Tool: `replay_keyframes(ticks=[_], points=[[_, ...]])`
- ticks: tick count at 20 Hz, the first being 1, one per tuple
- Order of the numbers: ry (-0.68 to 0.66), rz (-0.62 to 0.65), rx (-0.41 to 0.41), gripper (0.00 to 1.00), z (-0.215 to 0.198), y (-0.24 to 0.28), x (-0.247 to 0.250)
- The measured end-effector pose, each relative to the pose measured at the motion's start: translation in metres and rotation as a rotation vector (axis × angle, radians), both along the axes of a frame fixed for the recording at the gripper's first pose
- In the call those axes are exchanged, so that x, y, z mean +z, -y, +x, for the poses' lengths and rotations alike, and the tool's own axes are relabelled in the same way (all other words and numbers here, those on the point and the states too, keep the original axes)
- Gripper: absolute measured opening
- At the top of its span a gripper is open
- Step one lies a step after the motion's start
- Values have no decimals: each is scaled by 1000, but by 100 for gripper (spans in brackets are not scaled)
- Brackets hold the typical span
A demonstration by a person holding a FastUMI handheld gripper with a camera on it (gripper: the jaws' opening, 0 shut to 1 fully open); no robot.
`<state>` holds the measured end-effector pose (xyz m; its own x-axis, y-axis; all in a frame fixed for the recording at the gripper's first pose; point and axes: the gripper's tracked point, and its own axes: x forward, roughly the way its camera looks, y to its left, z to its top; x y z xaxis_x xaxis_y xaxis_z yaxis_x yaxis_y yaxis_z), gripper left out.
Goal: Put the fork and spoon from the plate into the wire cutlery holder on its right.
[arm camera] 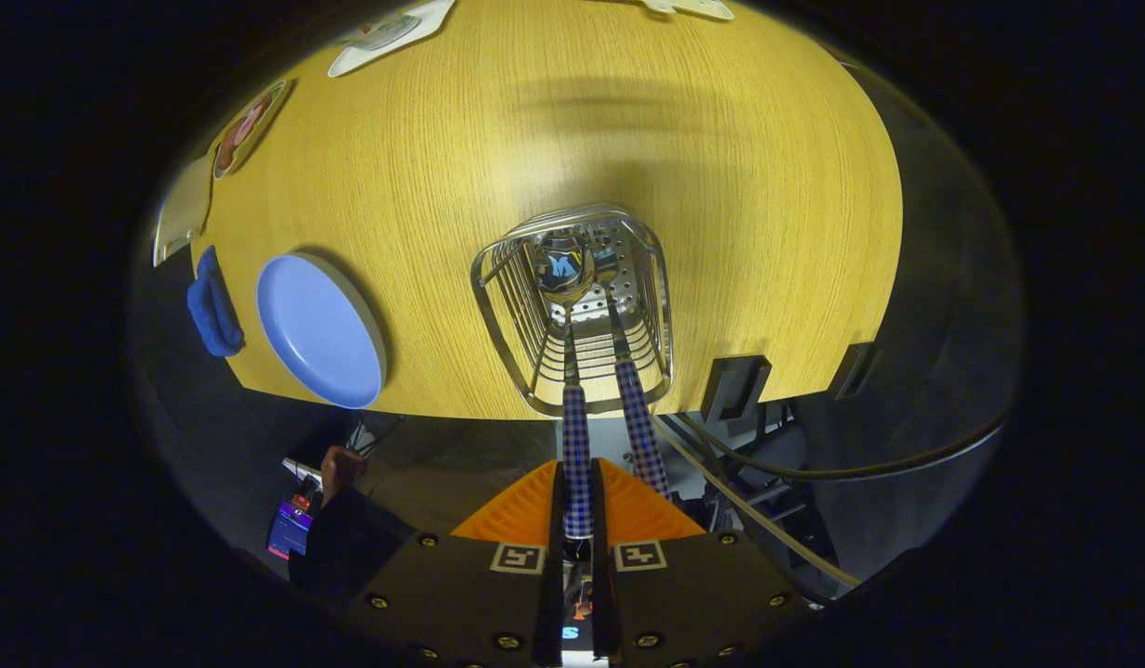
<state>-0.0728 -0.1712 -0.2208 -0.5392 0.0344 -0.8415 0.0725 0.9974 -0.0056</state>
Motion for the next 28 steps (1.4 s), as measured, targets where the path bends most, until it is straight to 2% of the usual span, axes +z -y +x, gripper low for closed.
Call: replay_keyframes(ticks=[3,9,12,14,23,26,28], points=[[7,7,-3,13,0,2,7],[64,18,-26,21,-2,6,17],[136,54,-58,92,-7,-1,22],[192,38,-40,97,-14,4,30],[623,-43,42,97,-43,-14,41],[888,-104,64,97,-21,-20,51],[1081,-115,41,97,-2,-37,67]])
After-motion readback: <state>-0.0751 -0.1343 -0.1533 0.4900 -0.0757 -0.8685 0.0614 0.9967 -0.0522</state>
